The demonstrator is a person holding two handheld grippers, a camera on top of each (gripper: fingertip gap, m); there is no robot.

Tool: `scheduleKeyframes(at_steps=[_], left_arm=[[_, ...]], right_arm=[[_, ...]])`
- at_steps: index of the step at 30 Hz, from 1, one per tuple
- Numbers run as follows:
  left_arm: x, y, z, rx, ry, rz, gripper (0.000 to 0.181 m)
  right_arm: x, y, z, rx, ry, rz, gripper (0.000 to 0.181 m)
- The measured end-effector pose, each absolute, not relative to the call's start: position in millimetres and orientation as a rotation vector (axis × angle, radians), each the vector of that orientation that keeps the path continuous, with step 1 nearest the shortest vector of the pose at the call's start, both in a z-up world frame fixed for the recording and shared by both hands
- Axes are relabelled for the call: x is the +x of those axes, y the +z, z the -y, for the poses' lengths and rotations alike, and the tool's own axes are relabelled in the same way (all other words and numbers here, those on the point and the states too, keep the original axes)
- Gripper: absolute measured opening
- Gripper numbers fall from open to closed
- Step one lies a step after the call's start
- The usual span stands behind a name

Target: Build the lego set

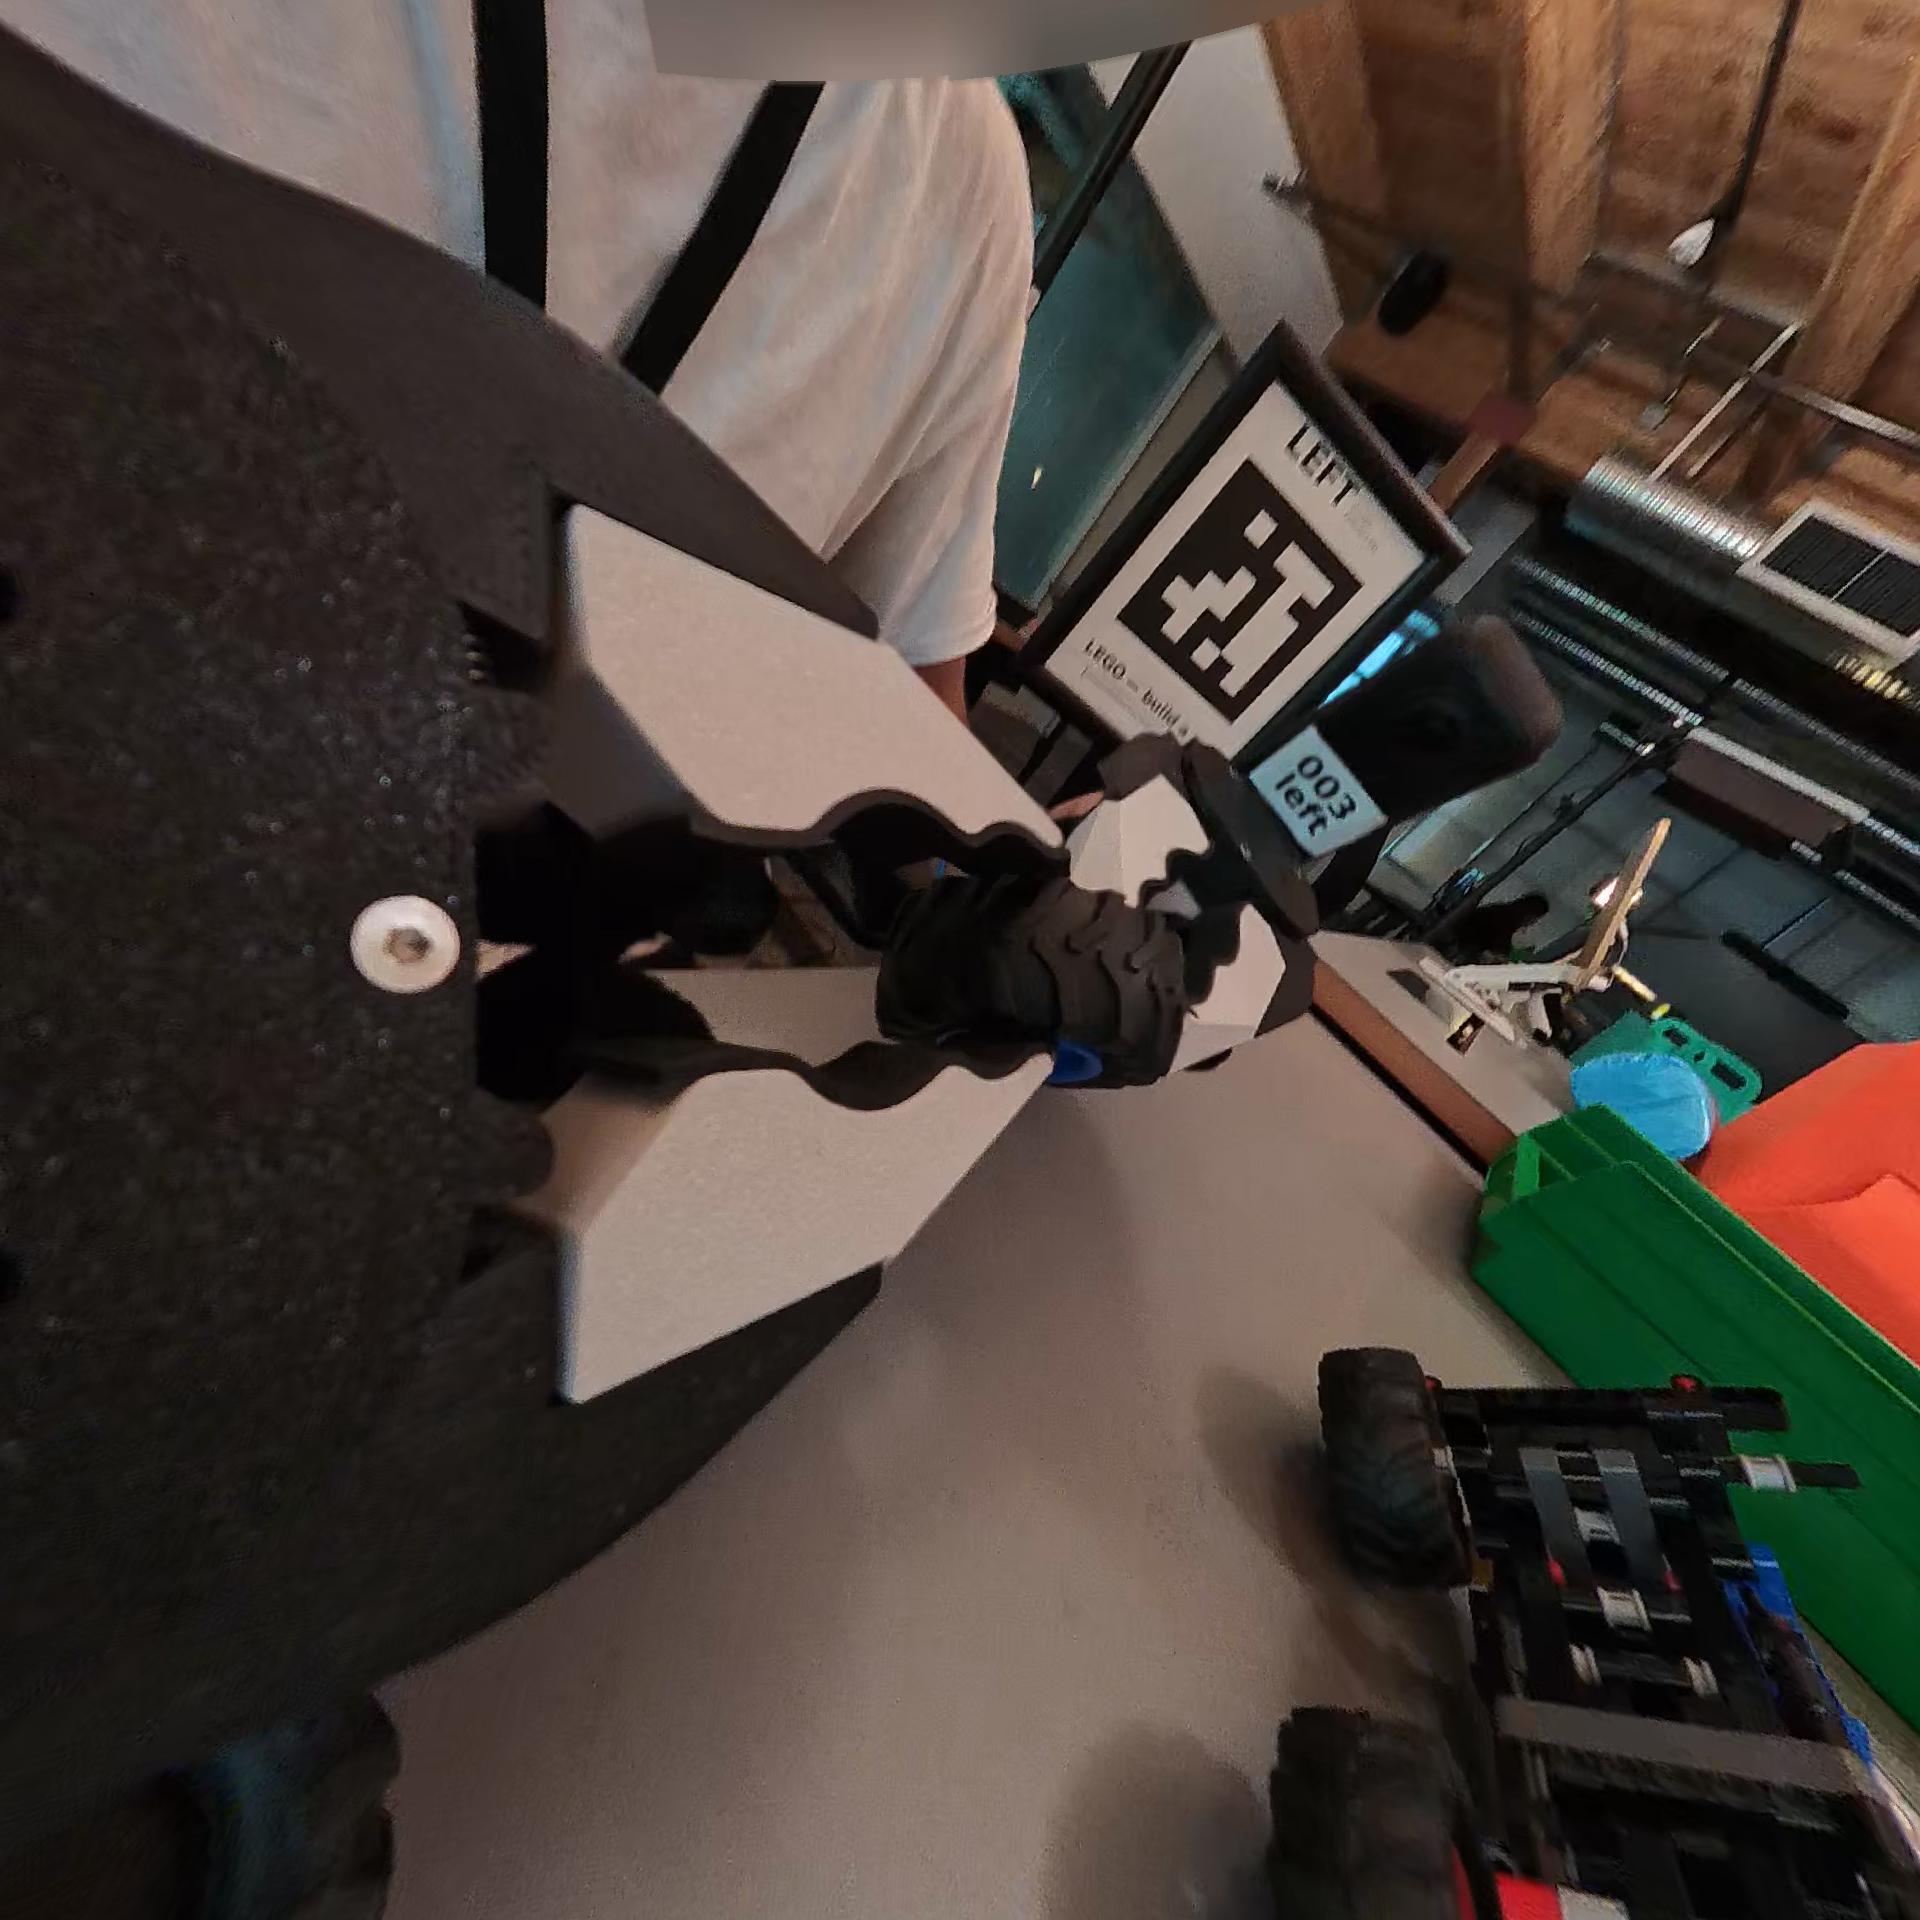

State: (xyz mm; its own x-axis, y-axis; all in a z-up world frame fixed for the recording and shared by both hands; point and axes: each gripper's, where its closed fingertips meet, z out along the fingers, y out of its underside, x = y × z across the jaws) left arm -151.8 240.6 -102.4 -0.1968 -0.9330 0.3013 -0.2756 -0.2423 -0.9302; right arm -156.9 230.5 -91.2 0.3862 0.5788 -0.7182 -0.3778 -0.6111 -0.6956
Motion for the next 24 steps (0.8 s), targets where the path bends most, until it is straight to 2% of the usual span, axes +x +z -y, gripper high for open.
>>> scheduleKeyframes(at_steps=[8, 12, 16, 19, 24], left_arm=[[-151.7, -94.1, -240.2, -1.59, -1.843, -1.307, 0.017], [-152.1, -93.1, -238.4, -1.587, -1.876, -1.304, 0.017], [-154.3, -91.1, -234.1, -1.46, -1.706, -1.419, 0.021], [-158.5, -83.7, -222.8, -1.364, -1.724, -1.484, 0.033], [-150.8, -90.8, -214.7, -1.376, -1.751, -1.53, 0.027]], right_arm=[[-155.7, -83.5, -229.4, -1.708, 1.511, 0.117, 0.031], [-156.3, -81.8, -226.7, -1.688, 1.557, 0.1, 0.032], [-152.8, -80.7, -225.6, -1.695, 1.528, 0.139, 0.03], [-158.9, -71.3, -214.9, -1.702, 1.582, 0.257, 0.029], [-168.8, -79.2, -214.0, -1.823, 1.244, 0.455, 0.029]])
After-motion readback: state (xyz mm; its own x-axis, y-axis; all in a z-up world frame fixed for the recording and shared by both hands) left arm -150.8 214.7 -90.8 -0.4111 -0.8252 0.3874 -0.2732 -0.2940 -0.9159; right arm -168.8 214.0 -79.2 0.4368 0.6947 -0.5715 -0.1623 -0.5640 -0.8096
